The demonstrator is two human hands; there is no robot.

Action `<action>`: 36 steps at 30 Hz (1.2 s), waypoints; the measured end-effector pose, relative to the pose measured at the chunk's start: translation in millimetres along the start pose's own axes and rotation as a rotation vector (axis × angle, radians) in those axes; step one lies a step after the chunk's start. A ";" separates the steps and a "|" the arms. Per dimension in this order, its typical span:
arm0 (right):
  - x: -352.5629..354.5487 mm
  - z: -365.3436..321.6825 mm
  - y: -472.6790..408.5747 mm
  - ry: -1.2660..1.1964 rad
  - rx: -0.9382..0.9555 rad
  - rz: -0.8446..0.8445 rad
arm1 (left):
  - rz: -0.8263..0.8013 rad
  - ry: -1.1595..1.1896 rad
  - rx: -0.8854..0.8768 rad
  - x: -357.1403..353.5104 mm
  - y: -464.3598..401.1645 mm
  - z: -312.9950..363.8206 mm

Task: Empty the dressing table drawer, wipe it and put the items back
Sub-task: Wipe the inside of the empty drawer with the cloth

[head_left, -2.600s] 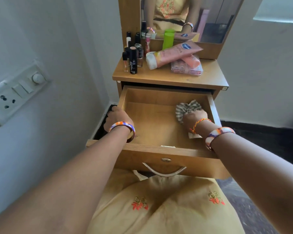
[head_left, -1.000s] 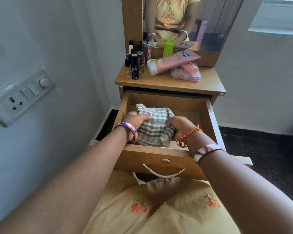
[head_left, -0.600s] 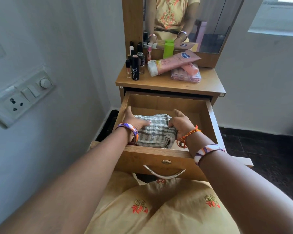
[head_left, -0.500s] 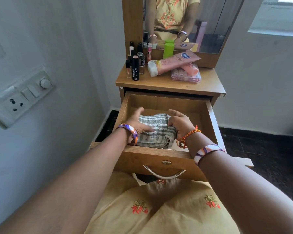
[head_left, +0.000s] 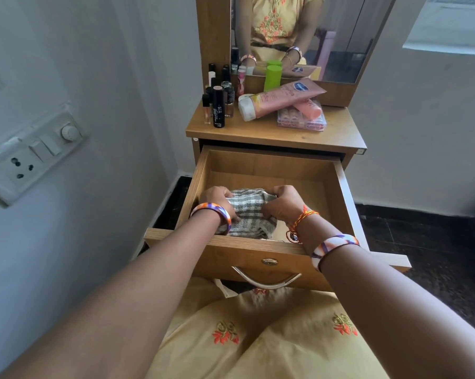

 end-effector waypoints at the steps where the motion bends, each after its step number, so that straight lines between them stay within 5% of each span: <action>1: 1.4 -0.3 0.1 -0.061 0.007 0.009 | 0.006 0.030 0.006 1.2 0.3 -0.5; 5: 7.4 -4.4 6.5 -0.384 0.024 -0.094 | 0.061 0.269 0.037 7.6 -0.1 -5.3; 10: 7.7 -6.3 8.1 -0.381 0.046 -0.205 | 0.113 0.499 0.002 11.2 1.9 -6.2; 18: 4.3 -3.9 10.2 -0.193 0.082 0.093 | 0.266 0.043 -0.075 7.2 0.7 -1.9; 24: 8.7 -2.8 6.2 -0.368 0.064 0.167 | 0.406 0.063 -0.116 7.6 1.9 0.9; 36: 14.9 -4.0 7.5 -0.981 -0.149 -0.222 | 0.283 0.770 0.000 11.6 13.0 19.8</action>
Point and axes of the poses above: each hand's wrist, its own y-axis away from the middle knuckle, its own x-axis out of the back of the hand, z = x × y, the point moved 1 cm from there along -y, towards the middle knuckle, and after that the axes turned 10 degrees about -x, right-handed, at the moved point
